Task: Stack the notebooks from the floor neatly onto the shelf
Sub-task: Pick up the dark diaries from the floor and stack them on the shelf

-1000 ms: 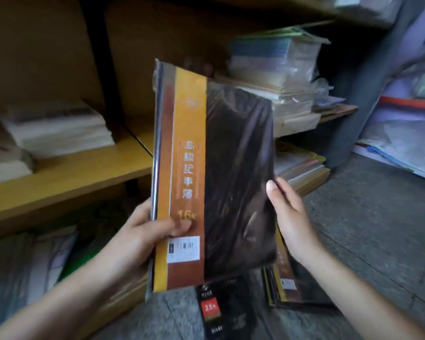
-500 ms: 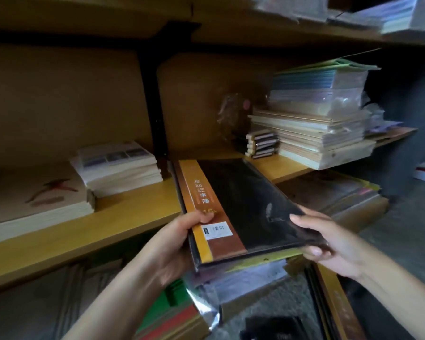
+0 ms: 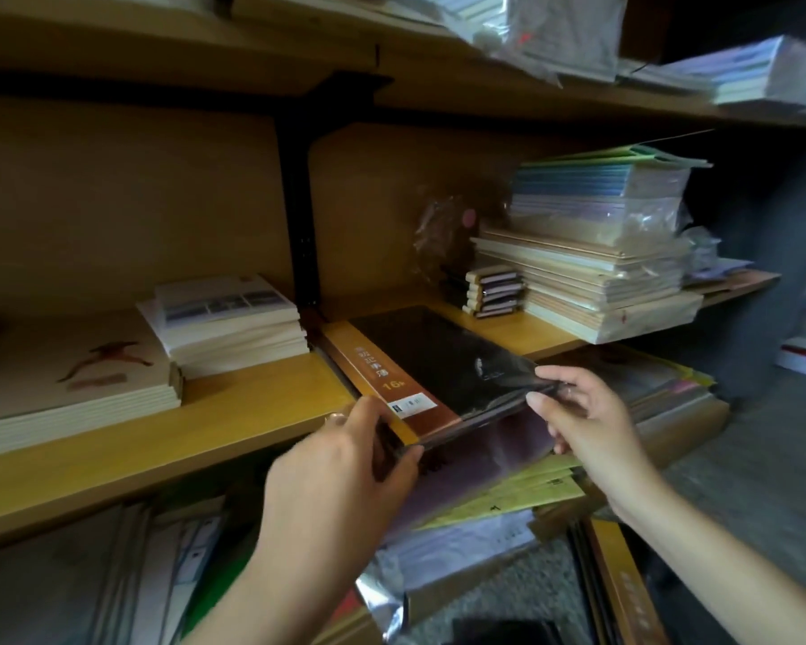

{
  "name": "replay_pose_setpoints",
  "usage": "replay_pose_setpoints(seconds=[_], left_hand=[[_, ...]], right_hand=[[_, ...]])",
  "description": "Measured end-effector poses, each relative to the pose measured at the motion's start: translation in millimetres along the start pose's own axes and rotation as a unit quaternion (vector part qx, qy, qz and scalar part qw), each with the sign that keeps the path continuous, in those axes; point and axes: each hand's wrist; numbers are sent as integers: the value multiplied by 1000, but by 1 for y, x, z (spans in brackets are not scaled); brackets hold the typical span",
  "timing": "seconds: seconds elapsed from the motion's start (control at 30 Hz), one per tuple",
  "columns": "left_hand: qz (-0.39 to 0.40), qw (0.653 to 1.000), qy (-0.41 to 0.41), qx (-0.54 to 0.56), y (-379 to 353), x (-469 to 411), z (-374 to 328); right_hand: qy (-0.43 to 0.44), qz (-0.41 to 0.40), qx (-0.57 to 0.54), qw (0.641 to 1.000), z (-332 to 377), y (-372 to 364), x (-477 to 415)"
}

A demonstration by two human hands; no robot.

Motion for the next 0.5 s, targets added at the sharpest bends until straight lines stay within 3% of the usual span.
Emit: replay_pose_setpoints(seconds=[0.13, 0.23, 0.37, 0.5], left_hand=[[-50, 991, -66, -106, -6, -17, 5], [-9, 990, -39, -134, -4, -31, 1], [27, 988, 1, -153, -13, -58, 4], [61, 982, 34, -176, -19, -87, -2]], right_hand=[[73, -25, 122, 990, -13, -13, -10], [55, -36, 230, 971, -9, -24, -20], [52, -52, 488, 870, 12, -36, -32], [158, 11, 508, 847, 17, -54, -50]])
Point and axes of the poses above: each hand's wrist, its own x-axis away from the middle knuckle, its own y-axis out of the back of the hand, z = x × y, and after that the axes turned 9 degrees about z, right-handed
